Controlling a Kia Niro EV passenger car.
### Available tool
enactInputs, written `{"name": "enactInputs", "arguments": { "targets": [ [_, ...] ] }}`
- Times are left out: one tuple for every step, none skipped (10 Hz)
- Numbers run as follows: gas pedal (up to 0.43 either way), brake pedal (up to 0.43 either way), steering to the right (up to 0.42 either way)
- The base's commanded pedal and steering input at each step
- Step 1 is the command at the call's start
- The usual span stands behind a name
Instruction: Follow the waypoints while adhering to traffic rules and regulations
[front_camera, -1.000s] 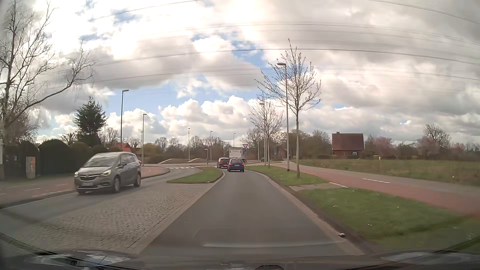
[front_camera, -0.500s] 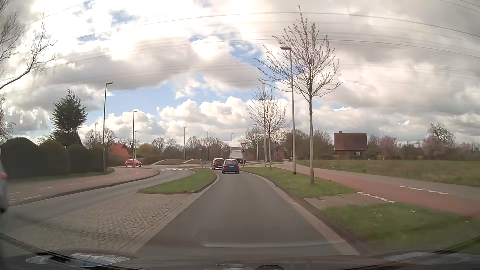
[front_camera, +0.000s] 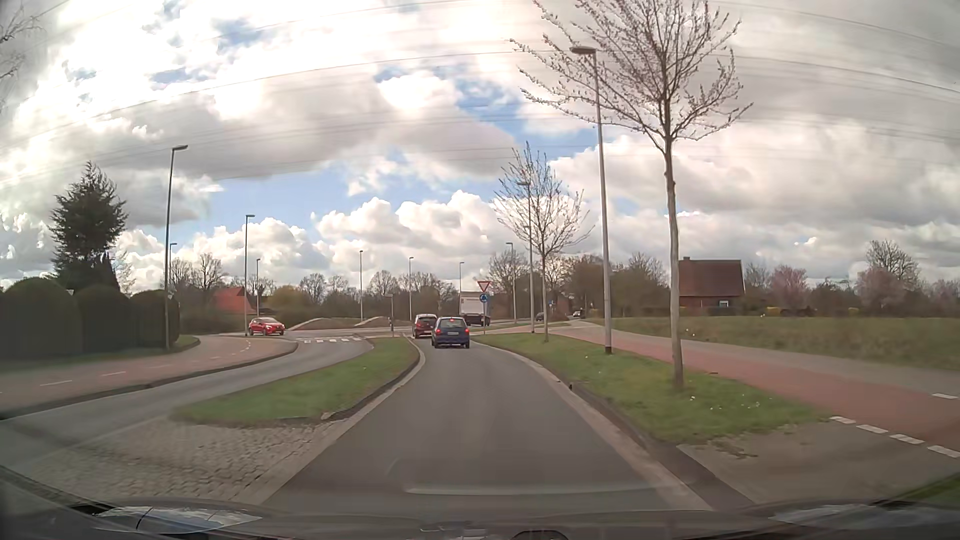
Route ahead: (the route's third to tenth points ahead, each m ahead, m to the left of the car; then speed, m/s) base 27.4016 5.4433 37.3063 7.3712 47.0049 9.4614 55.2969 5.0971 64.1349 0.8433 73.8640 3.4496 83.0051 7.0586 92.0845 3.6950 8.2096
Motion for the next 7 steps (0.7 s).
{"name": "enactInputs", "arguments": {
  "targets": [
    [0.079,0.000,-0.005],
    [0.067,0.000,-0.005],
    [0.039,0.000,-0.006],
    [0.039,0.000,-0.007],
    [0.039,0.000,-0.008],
    [0.039,0.000,-0.009],
    [0.039,0.000,-0.011]
  ]
}}
